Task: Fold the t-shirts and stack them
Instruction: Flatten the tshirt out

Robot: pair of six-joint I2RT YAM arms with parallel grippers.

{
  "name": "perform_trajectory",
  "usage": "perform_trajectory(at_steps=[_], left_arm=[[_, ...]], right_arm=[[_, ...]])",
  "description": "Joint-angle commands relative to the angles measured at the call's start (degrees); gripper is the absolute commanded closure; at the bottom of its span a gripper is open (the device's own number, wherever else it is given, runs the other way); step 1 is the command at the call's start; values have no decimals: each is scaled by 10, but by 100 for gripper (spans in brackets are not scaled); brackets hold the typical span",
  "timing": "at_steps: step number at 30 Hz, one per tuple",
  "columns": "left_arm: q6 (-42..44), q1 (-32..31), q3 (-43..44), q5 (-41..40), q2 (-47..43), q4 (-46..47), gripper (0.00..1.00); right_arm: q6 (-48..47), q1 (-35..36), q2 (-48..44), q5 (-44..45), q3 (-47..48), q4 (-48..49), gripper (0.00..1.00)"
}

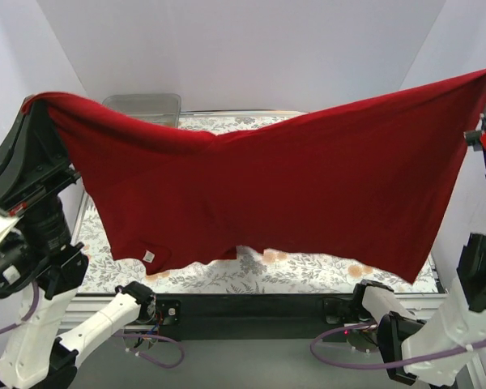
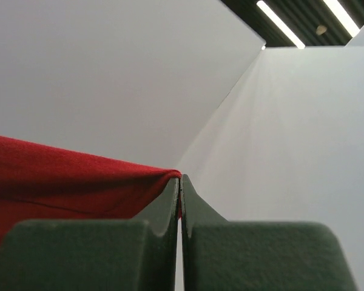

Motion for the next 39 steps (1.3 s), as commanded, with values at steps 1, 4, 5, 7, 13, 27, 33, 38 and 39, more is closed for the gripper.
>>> perform_trajectory(at_steps=[1, 4, 5, 7, 13, 27, 33, 38, 39], left_arm=[[21, 1, 26, -29, 55, 12, 100], [9, 2, 32, -55, 95, -11, 100], [7, 2, 31, -62, 106, -23, 100], [-5, 2, 7, -63, 130, -49, 100], [-11, 4, -89, -118, 185, -31, 100], [-100, 63, -200, -66, 404, 58, 100], [-102, 88, -140, -72, 512, 55, 100], [-102, 103, -70, -80, 600, 46, 100], [-104, 104, -58, -77, 609, 42, 100]], right_arm=[[5, -3, 30, 10, -39, 22, 99], [5, -2, 34, -4, -103, 36, 99], [6, -2, 34, -12, -123, 39, 99], [6, -2, 31, -43, -200, 53, 99], [6, -2, 36, -138, -371, 100, 99], [18, 23, 176, -185, -633, 273, 99], [67, 55, 292, -84, -596, 335, 99], [115, 62, 364, 32, -537, 382, 99], [123, 61, 369, 47, -533, 390, 99]])
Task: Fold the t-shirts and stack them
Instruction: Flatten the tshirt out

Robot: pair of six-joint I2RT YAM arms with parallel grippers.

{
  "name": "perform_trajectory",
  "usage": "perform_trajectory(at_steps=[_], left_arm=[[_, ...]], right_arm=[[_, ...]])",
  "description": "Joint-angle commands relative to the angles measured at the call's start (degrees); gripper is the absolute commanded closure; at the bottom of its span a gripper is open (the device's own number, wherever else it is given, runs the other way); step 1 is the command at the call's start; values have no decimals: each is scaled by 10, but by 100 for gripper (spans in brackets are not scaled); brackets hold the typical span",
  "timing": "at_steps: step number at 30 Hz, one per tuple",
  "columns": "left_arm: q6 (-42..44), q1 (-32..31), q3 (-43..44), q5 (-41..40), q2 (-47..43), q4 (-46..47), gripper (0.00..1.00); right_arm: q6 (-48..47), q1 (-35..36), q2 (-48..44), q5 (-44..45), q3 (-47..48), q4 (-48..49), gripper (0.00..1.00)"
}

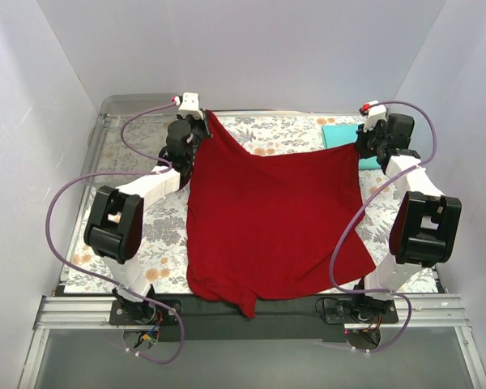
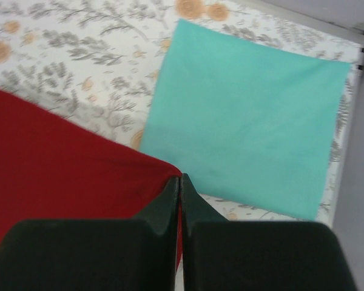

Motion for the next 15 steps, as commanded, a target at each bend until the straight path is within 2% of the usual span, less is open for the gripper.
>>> perform_trajectory(at_steps=[1, 7, 15], left_arm=[[-4, 11, 60, 0, 20, 14, 100], [-1, 14, 143, 30, 105, -20, 100], [-6, 27, 284, 30, 195, -77, 100]], right_arm=[[45, -2, 6, 112, 51, 87, 99], [47, -2, 38, 146, 71, 101, 99], [65, 1, 112, 156, 151, 99, 99]])
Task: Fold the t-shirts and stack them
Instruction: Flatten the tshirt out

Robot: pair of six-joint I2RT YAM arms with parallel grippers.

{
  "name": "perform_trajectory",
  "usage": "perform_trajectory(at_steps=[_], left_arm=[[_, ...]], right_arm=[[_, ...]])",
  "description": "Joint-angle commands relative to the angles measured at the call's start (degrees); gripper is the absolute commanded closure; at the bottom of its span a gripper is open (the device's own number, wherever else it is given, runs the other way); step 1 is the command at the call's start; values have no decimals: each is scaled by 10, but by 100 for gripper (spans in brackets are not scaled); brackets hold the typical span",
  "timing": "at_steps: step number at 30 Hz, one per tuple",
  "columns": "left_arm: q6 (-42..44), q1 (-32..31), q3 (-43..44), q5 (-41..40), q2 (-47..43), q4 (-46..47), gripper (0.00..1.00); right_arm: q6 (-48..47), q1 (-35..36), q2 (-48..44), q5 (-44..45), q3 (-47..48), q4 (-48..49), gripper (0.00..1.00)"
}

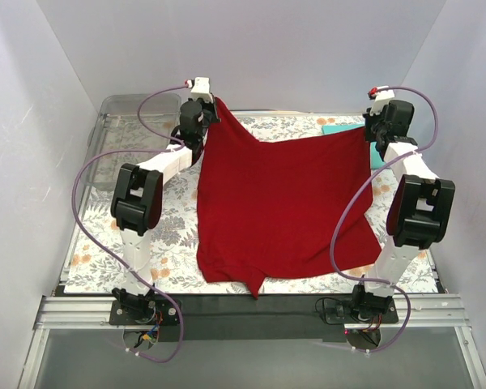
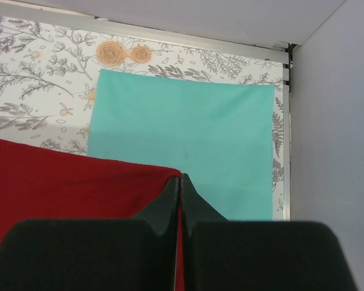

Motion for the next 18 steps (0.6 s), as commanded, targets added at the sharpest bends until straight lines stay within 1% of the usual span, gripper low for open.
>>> perform_trajectory(at_steps=[1, 4, 8, 9, 10, 11, 12, 13, 14, 15, 16, 17, 18], left_arm=[[1, 11, 84, -2, 10, -33, 100], [-6, 16, 122, -5, 30, -43, 100], [-37, 22, 132, 8, 47, -48, 100], [-47, 23, 133, 12, 51, -54, 98], [-50, 23, 134, 23, 53, -57, 91], [-56, 24, 135, 28, 55, -62, 73], [-67, 26, 136, 36, 54, -71, 61], [-71, 28, 136, 50, 52, -77, 51], [-76, 29, 135, 69, 47, -81, 45], [-79, 31, 136, 79, 29, -92, 36], [-85, 31, 133, 89, 18, -100, 30], [-87, 31, 130, 107, 1, -108, 20], [-91, 31, 120, 114, -32, -129, 15]], right_arm=[[17, 1, 21, 30, 67, 32, 99], [19, 1, 41, 47, 93, 29, 99], [22, 1, 66, 39, 123, 9, 99], [22, 2, 68, 36, 125, 5, 97], [19, 2, 69, 31, 123, 3, 87], [17, 2, 66, 28, 122, 1, 82], [11, 2, 63, 27, 120, -6, 75], [0, 2, 58, 27, 118, -7, 61], [-10, 1, 42, 26, 112, -8, 53], [-19, 1, 30, 27, 97, -13, 47], [-44, 1, 17, 22, 88, -17, 35], [-56, -1, -14, 15, 75, -22, 28], [-69, -3, -32, -6, 49, -29, 25]])
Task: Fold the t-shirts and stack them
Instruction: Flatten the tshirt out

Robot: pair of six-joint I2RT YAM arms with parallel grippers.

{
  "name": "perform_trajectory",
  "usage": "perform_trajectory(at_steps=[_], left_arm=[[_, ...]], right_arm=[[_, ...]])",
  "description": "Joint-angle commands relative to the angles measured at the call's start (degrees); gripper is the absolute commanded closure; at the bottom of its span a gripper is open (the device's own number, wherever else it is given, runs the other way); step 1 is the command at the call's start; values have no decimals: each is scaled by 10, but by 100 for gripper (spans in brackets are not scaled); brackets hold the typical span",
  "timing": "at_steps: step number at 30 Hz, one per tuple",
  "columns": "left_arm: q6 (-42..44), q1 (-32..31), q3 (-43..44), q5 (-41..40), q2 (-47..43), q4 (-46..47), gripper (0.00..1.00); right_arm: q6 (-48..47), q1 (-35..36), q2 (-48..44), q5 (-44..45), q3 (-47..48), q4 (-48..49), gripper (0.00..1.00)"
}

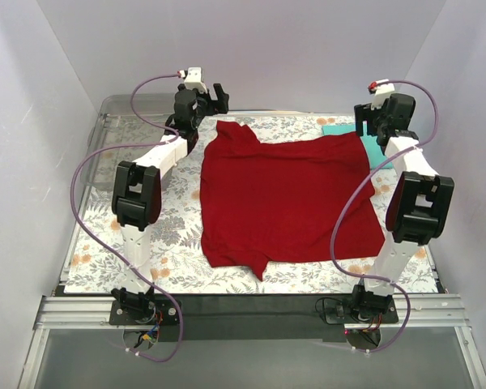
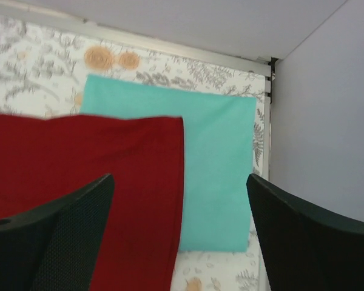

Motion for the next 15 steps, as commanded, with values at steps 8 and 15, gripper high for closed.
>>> perform_trajectory(at_steps=[8, 15], left_arm=[[-180, 8, -270, 154, -413, -215, 13], [-303, 13, -544, 242, -636, -383, 16]], right_arm=[[-296, -48, -282, -187, -241, -302, 16], [-384, -175, -392, -183, -427, -401, 18]])
